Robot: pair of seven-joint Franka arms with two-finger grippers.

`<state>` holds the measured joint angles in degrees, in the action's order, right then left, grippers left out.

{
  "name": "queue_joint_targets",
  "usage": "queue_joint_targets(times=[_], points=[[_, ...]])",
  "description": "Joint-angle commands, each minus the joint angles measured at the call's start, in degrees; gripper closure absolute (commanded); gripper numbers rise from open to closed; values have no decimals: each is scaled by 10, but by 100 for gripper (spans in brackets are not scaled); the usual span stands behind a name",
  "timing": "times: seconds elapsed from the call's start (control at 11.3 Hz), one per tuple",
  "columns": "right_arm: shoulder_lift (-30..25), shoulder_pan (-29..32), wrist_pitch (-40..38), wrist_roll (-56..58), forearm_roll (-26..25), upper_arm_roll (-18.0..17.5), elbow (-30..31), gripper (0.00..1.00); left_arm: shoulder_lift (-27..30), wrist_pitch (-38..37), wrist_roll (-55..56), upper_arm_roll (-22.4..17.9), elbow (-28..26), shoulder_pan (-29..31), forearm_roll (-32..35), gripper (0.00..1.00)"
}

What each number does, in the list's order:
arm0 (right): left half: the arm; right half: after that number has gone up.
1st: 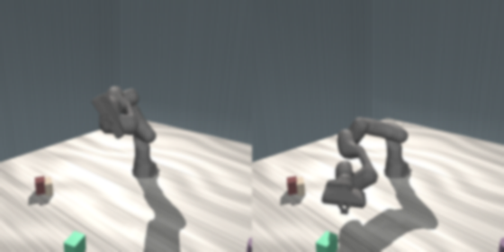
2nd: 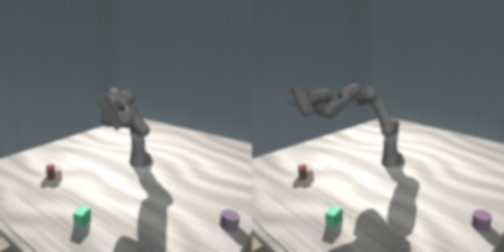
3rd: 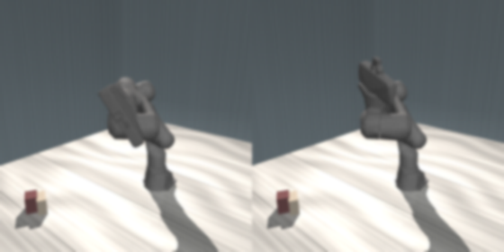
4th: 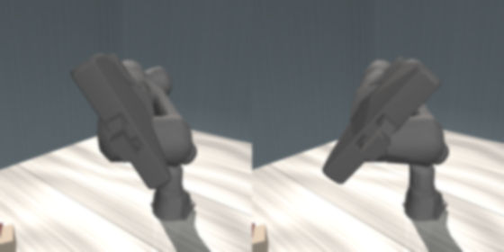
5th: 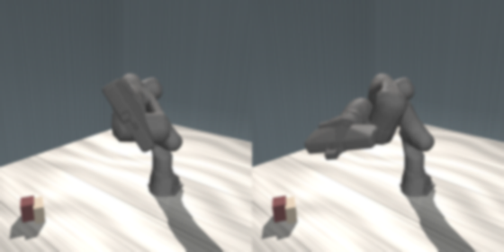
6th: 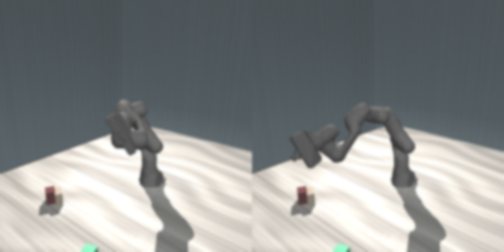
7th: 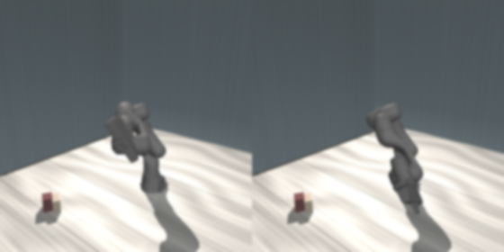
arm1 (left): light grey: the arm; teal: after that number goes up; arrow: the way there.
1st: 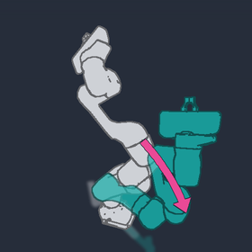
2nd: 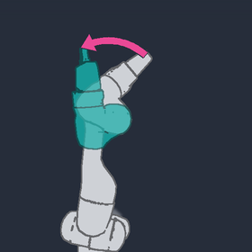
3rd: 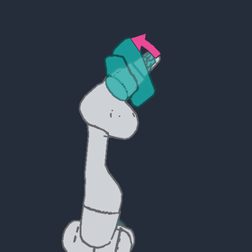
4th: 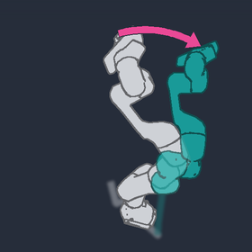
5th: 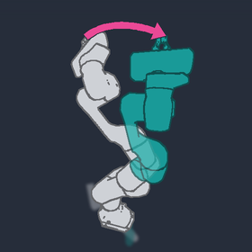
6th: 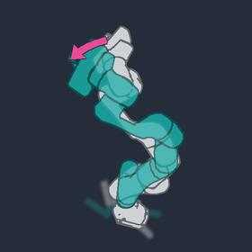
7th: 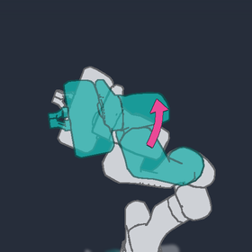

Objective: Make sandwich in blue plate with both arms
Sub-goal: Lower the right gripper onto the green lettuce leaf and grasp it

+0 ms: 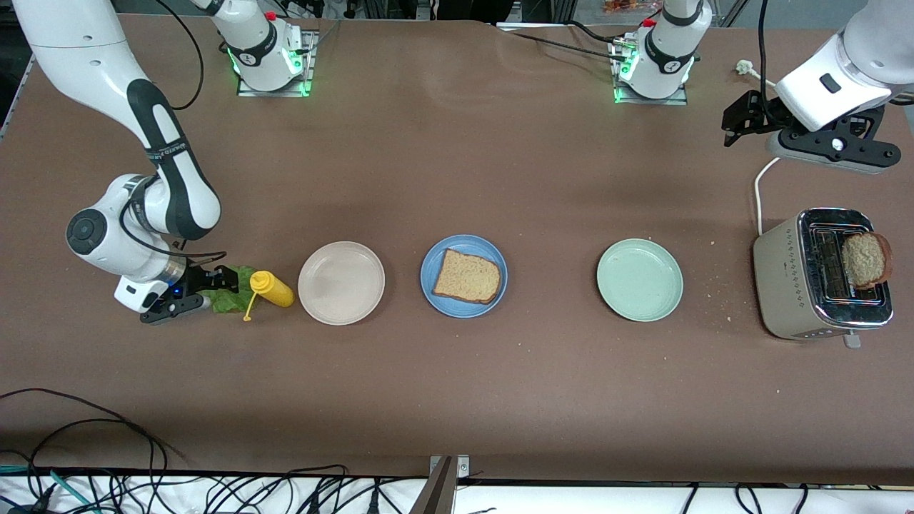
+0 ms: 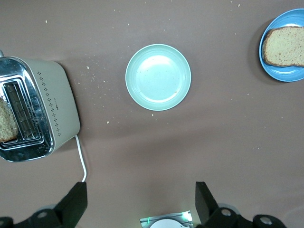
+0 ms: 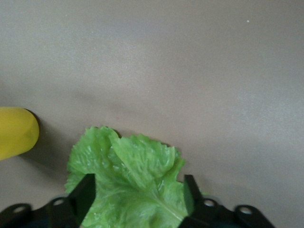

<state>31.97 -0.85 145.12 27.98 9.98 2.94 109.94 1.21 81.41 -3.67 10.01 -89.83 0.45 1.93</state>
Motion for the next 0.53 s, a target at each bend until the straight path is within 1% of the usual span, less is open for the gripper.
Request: queue_joint_targets(times=[0.0,0.09,0.18,0.27,0.35,0.44], points=[[11,3,-1,36,14,-3,-5,61,5,-7,-6,0,0,3,-6,0],[14,3,12,36,15,-3,-5,18,5,-8,-6,0,0,3,-6,0],[18,3,22,37,16,-3,-3,12,5,-8,-5,0,0,3,-6,0],[20,3,23,37,16,-3,-3,13,5,-9,-5,0,-1,3,-6,0],[20,3,24,37,15,-3,-3,24,5,-11,-6,0,0,4,-6,0],[21,4,24,49,16,-3,-3,55,5,-11,-6,0,0,4,-6,0]])
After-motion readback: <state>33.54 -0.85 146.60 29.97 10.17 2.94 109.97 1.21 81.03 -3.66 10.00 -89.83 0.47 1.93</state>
